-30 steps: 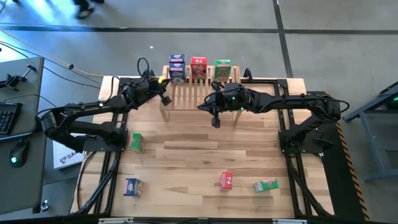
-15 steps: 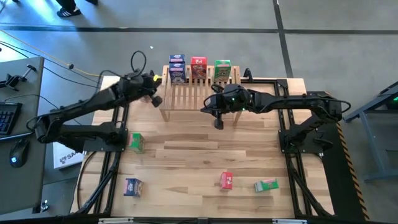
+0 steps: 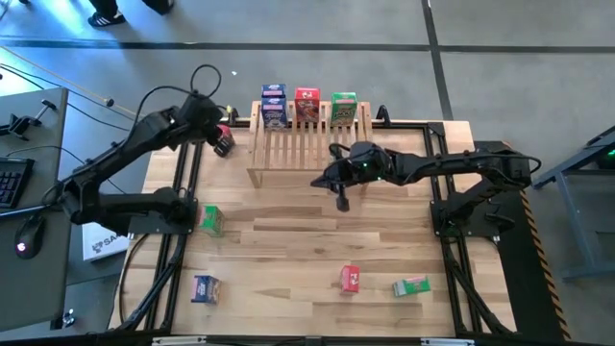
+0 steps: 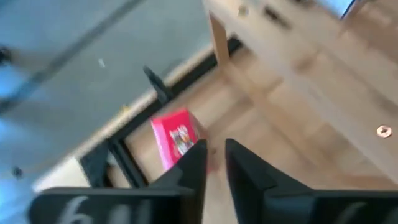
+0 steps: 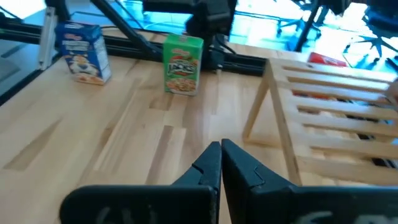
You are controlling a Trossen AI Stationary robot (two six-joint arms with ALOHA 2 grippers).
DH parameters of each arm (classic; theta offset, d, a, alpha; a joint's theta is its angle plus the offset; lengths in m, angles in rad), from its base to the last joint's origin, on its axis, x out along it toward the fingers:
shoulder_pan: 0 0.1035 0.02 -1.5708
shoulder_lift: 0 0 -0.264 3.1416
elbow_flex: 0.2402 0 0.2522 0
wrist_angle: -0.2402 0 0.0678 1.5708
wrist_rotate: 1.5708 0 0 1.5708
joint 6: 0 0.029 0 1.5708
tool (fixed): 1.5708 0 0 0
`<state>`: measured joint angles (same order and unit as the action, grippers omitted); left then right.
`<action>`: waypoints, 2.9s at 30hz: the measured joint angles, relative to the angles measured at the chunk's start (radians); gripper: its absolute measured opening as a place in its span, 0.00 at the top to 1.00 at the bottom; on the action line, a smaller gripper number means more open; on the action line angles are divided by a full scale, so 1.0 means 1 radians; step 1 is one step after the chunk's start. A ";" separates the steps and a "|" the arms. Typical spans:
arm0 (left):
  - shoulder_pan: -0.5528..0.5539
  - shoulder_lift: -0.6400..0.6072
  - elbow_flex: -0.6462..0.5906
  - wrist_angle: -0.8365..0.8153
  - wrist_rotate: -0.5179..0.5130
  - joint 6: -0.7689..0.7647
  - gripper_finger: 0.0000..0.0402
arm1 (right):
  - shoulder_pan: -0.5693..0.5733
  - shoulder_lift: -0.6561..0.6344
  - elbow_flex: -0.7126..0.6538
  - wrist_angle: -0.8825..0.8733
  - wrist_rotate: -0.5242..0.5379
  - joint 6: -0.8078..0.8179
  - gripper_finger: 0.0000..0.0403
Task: Stack cereal on shelf
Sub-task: Put the top red cereal box on the shelf and align it with the other red cereal box
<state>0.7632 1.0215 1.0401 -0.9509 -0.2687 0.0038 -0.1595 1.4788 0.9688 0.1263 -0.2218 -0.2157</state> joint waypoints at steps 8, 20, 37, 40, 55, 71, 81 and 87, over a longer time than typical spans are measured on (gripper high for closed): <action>0.079 0.132 0.000 -0.022 0.047 0.027 0.58 | 0.031 -0.019 -0.001 -0.012 -0.007 -0.021 1.00; 0.130 0.275 0.000 -0.031 -0.051 -0.007 0.36 | 0.046 -0.031 -0.001 -0.017 -0.006 -0.010 1.00; 0.205 0.406 0.000 -0.036 -0.005 0.000 0.35 | 0.049 -0.030 -0.001 -0.017 -0.006 -0.021 1.00; 0.206 0.413 0.000 -0.028 -0.002 0.014 0.39 | 0.049 -0.030 -0.001 -0.017 -0.006 -0.021 1.00; 0.206 0.307 0.030 -0.062 -0.002 0.086 0.65 | 0.049 -0.030 -0.001 -0.018 -0.006 -0.021 1.00; 0.031 -0.067 0.376 -0.304 0.097 0.159 0.66 | 0.049 -0.030 -0.001 -0.018 -0.010 -0.007 1.00; -0.242 -0.097 0.456 -0.363 0.216 0.110 0.66 | 0.049 -0.030 -0.001 -0.019 -0.011 0.007 1.00; -0.398 0.043 0.482 -0.309 0.233 0.148 0.66 | 0.049 -0.030 -0.001 -0.018 -0.011 0.036 1.00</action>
<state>0.3650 1.0643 1.5218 -1.2595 -0.0357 0.1516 -0.1104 1.4490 0.9680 0.1081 -0.2324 -0.1799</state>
